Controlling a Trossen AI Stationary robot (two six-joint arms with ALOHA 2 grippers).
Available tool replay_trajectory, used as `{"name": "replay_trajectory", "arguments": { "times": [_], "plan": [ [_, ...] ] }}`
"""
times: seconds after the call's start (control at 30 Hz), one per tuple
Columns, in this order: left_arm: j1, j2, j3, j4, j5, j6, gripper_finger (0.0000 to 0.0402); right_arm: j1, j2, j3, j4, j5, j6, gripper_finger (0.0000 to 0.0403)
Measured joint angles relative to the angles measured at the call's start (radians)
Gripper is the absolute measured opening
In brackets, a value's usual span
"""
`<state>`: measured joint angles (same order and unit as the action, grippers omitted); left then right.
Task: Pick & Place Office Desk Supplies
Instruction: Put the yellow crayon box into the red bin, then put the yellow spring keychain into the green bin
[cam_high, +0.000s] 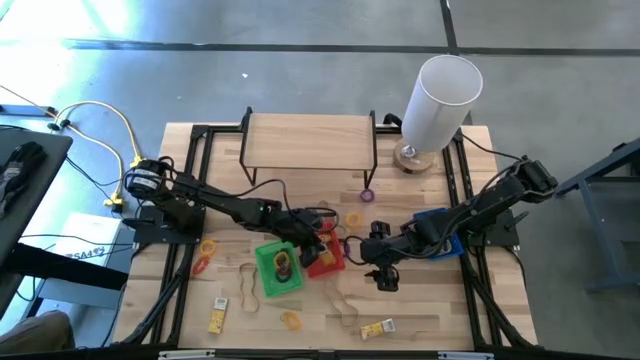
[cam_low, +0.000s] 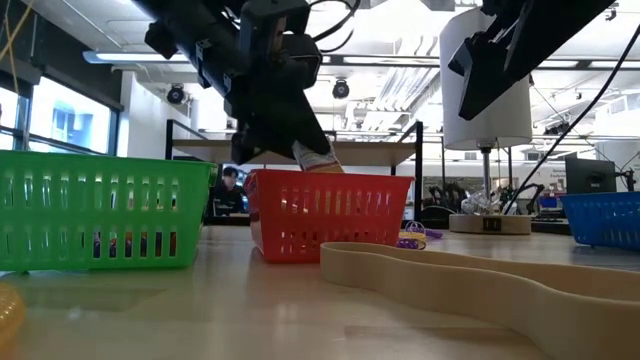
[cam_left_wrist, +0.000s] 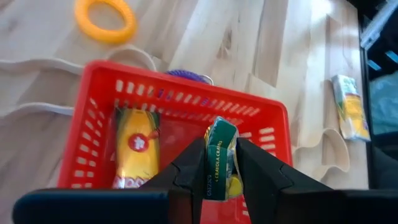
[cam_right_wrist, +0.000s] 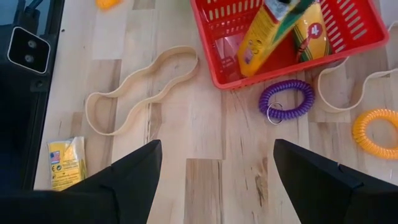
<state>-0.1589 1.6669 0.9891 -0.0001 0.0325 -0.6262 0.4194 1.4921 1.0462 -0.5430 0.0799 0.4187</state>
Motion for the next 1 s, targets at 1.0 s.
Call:
{"name": "replay_trajectory", "arguments": {
  "times": [1.0],
  "plan": [
    [-0.04,-0.139,0.0,-0.037,-0.205,0.45,0.0203,0.0,0.0,0.0,0.0,0.0,-0.002,0.0298]
  ]
}}
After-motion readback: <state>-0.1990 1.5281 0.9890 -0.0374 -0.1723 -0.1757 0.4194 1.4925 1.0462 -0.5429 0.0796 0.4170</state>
